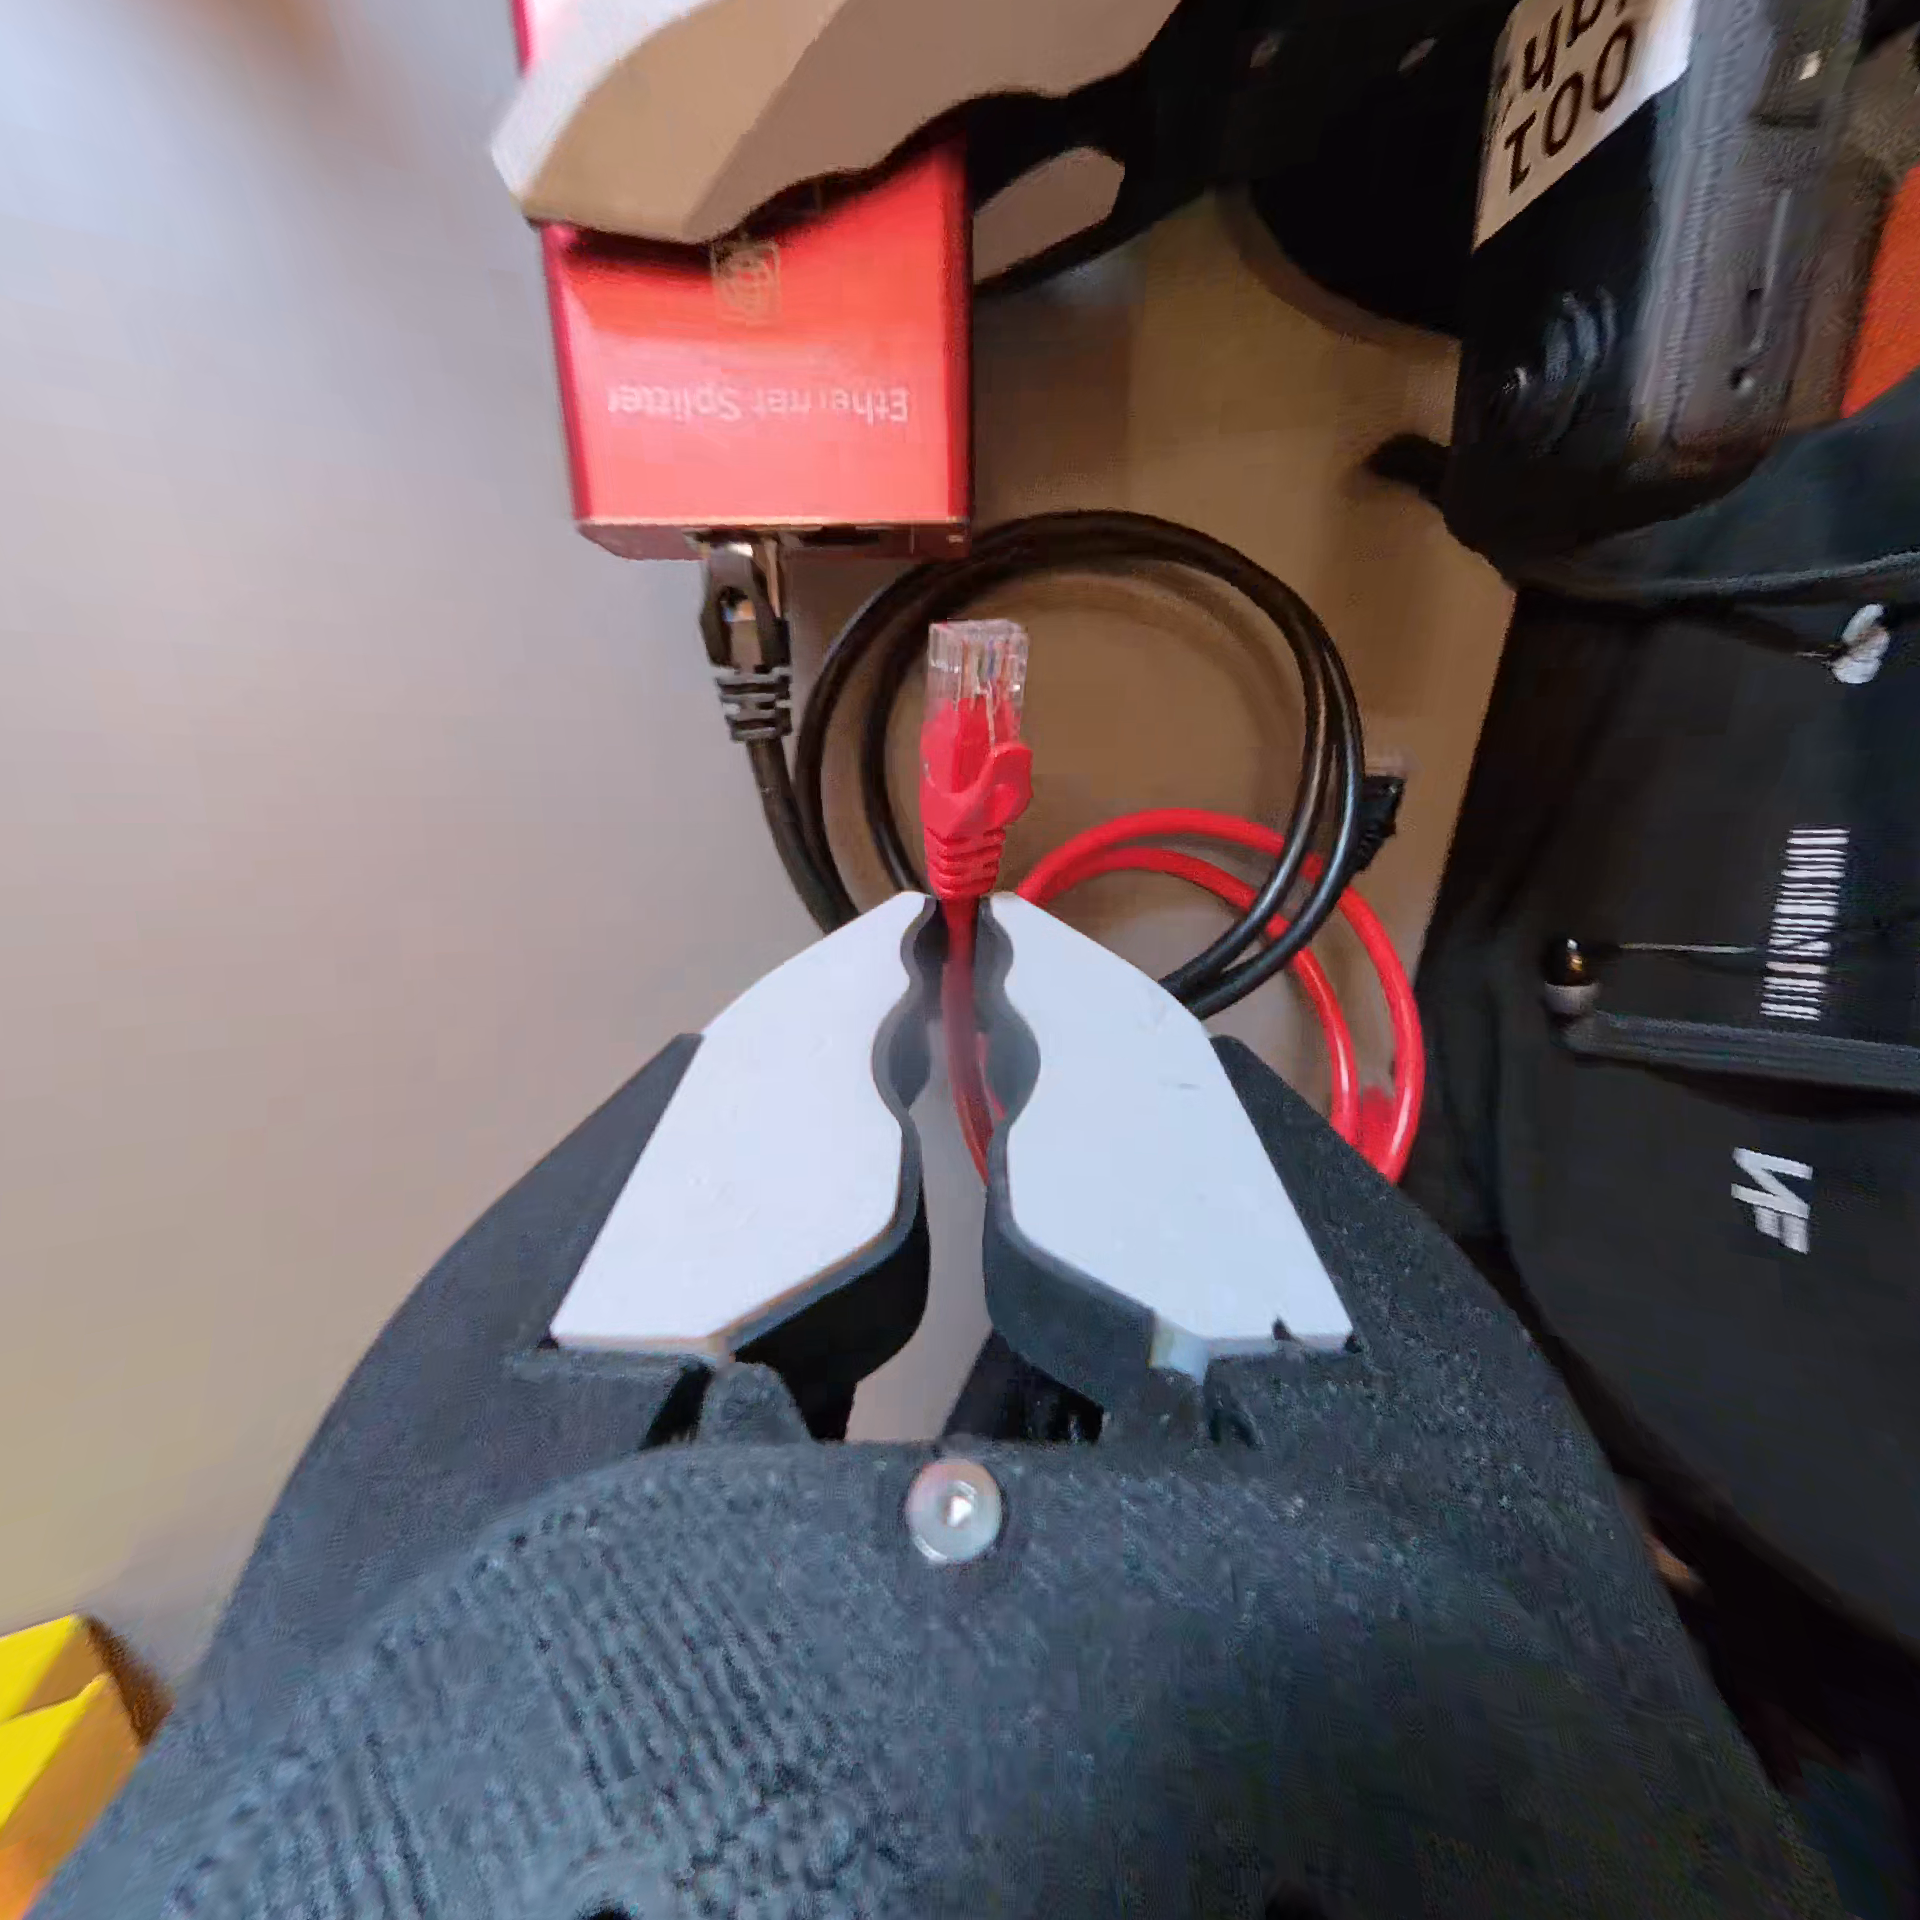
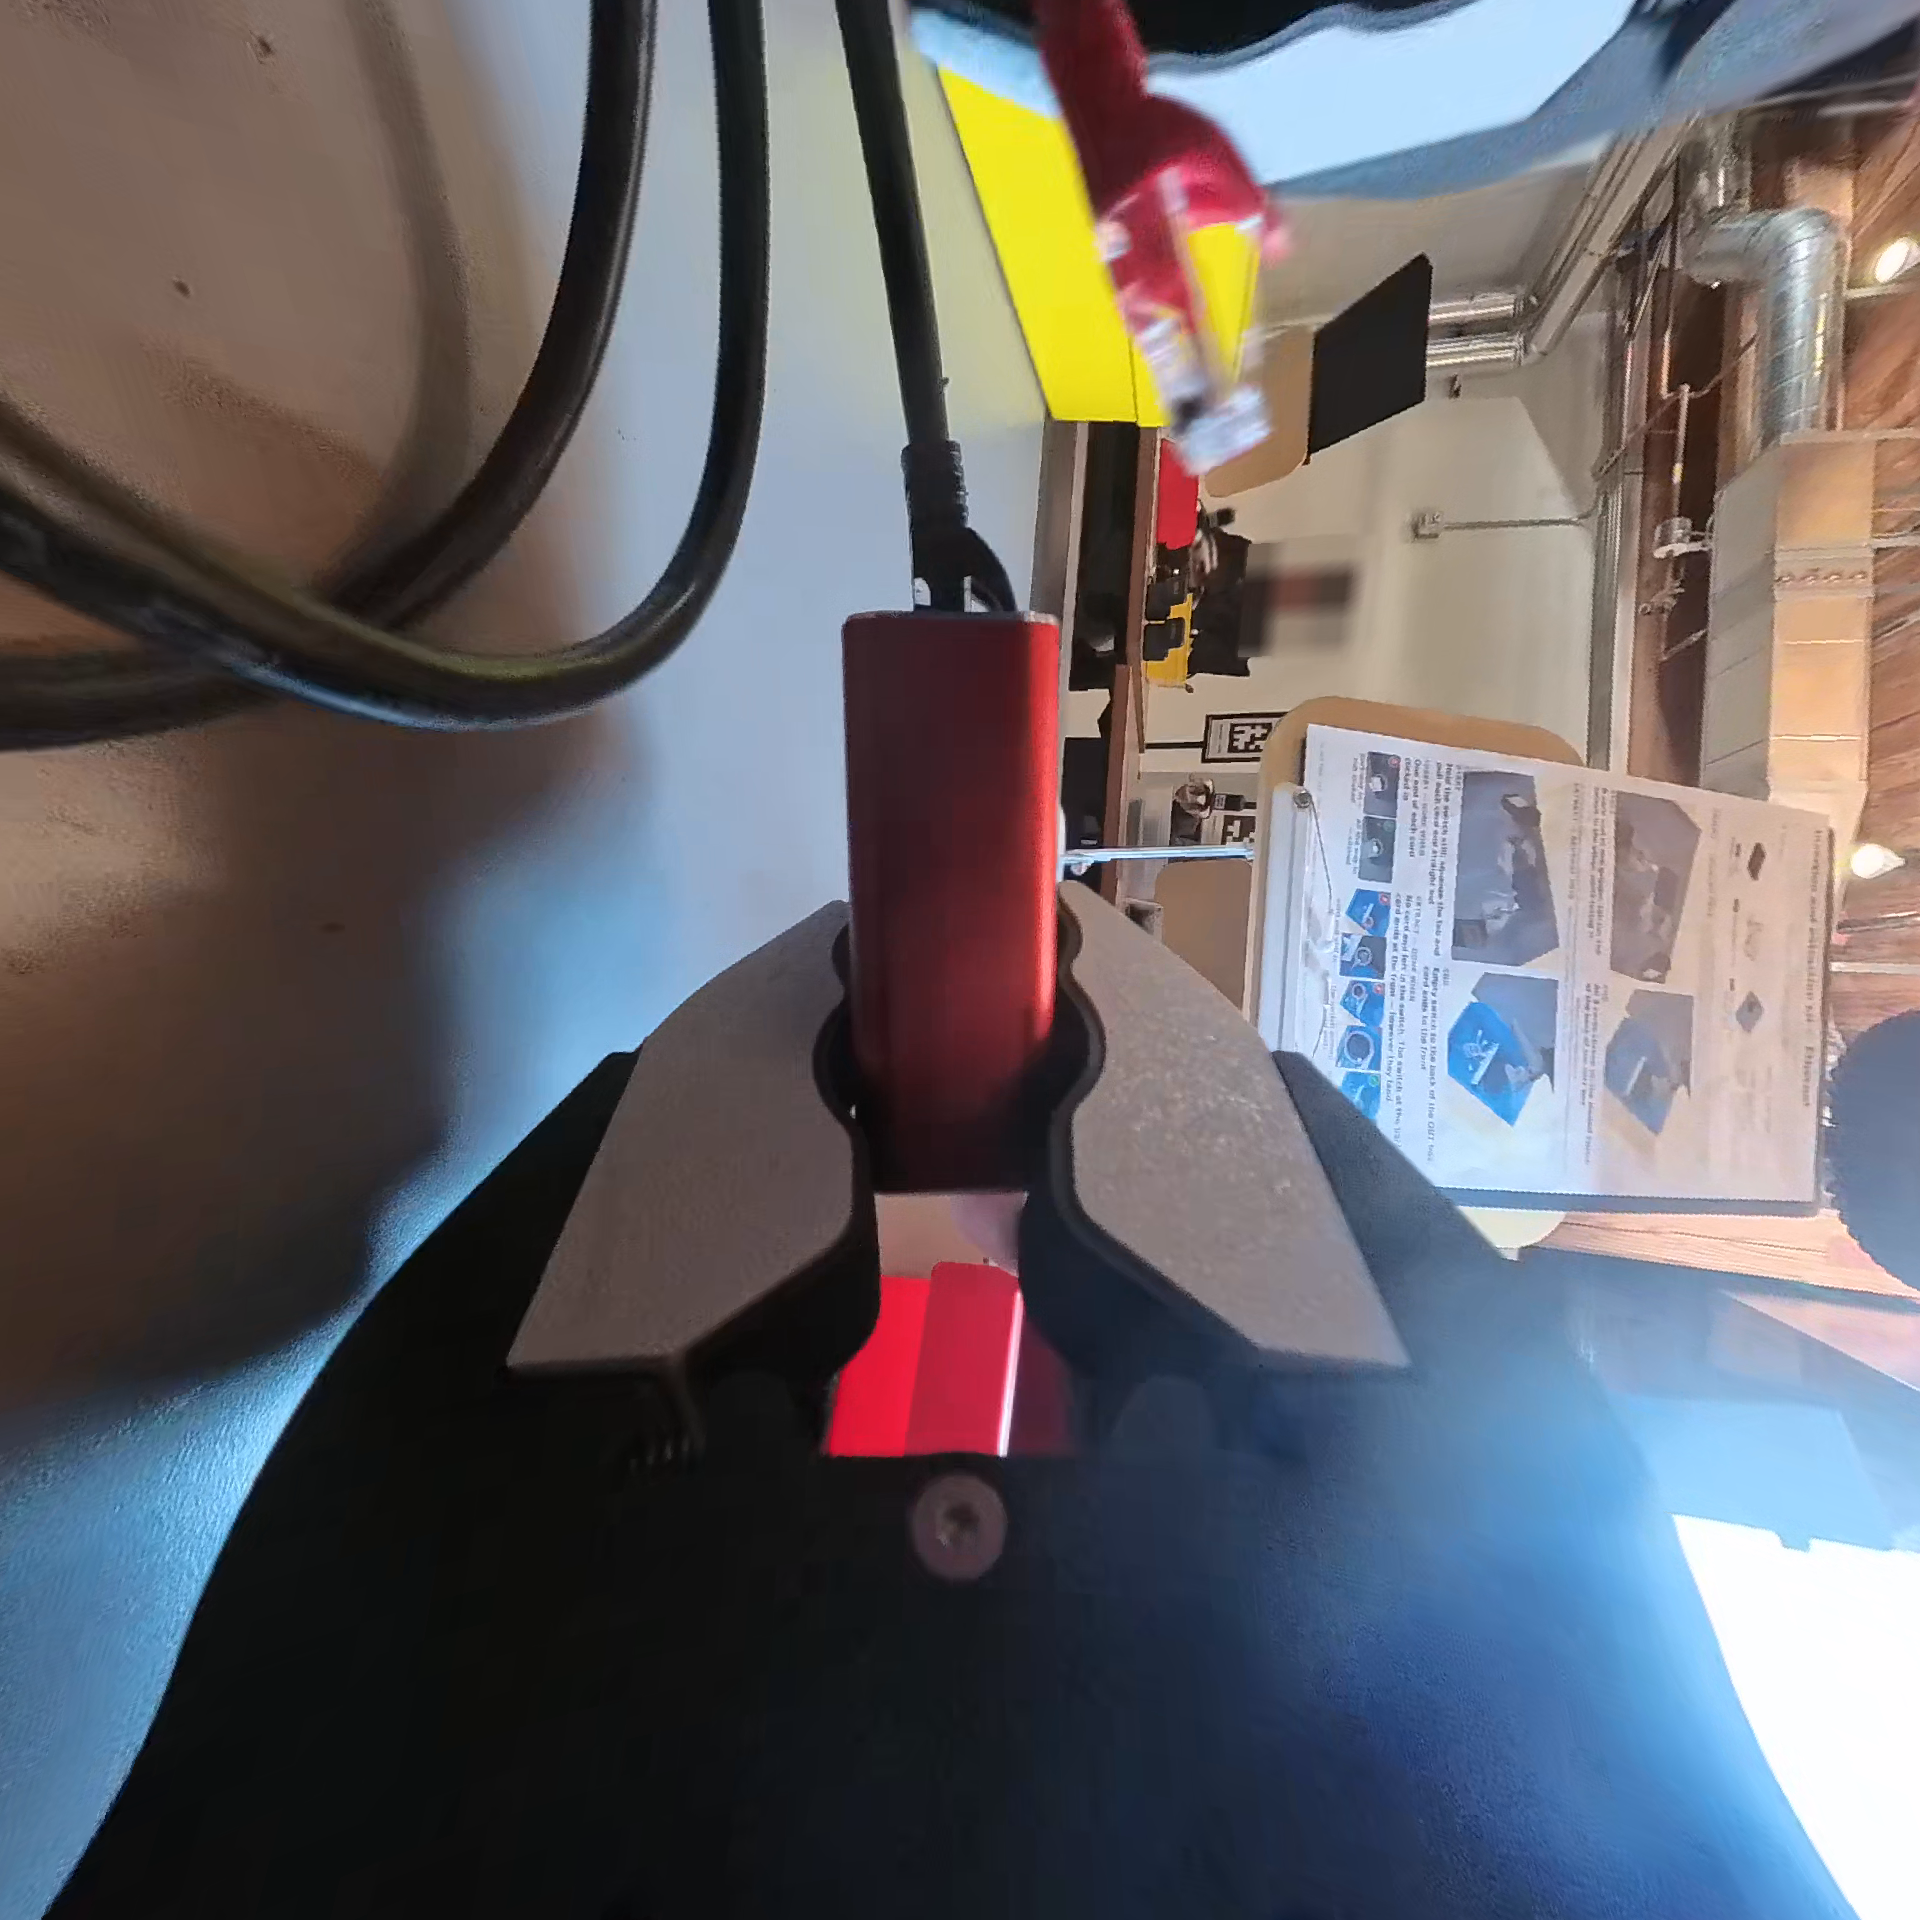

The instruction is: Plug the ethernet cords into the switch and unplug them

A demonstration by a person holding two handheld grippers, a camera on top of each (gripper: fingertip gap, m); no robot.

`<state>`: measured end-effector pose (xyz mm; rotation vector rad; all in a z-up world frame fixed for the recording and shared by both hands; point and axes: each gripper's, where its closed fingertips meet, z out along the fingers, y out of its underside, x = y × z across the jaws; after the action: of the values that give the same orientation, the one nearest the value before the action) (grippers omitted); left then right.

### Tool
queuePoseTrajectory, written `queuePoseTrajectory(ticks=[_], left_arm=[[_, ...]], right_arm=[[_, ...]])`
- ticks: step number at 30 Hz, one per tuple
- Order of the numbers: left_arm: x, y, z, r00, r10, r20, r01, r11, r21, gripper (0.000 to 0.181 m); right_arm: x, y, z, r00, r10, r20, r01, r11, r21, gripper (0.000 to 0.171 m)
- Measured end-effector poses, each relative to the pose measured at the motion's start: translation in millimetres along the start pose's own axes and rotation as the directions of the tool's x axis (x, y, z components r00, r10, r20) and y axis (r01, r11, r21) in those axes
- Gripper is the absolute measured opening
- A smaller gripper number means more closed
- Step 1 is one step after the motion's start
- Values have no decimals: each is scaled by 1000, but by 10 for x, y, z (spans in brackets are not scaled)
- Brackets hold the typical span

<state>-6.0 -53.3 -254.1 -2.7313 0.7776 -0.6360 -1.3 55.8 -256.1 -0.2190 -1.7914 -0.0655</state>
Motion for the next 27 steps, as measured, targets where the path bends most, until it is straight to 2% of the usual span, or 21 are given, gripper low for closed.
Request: queuePoseTrajectory(ticks=[6,11,18,22,27], left_arm=[[-37,68,151,988,-116,-98,91,970,-226,5],[-32,69,174,973,-191,-129,141,936,-322,5],[0,31,143,970,-197,-139,128,910,-396,5],[-60,-5,70,969,-205,-136,142,918,-369,5],[96,48,69,934,-211,-288,105,933,-345,5]], right_arm=[[-14,-27,1,999,-41,-10,41,999,-2,29],[-6,-58,-6,997,-68,-28,68,998,5,29],[20,-127,-59,994,-89,-55,93,994,58,29],[34,-201,-129,995,-83,-64,90,989,115,29],[43,-302,-158,993,-95,-76,106,981,164,28]])
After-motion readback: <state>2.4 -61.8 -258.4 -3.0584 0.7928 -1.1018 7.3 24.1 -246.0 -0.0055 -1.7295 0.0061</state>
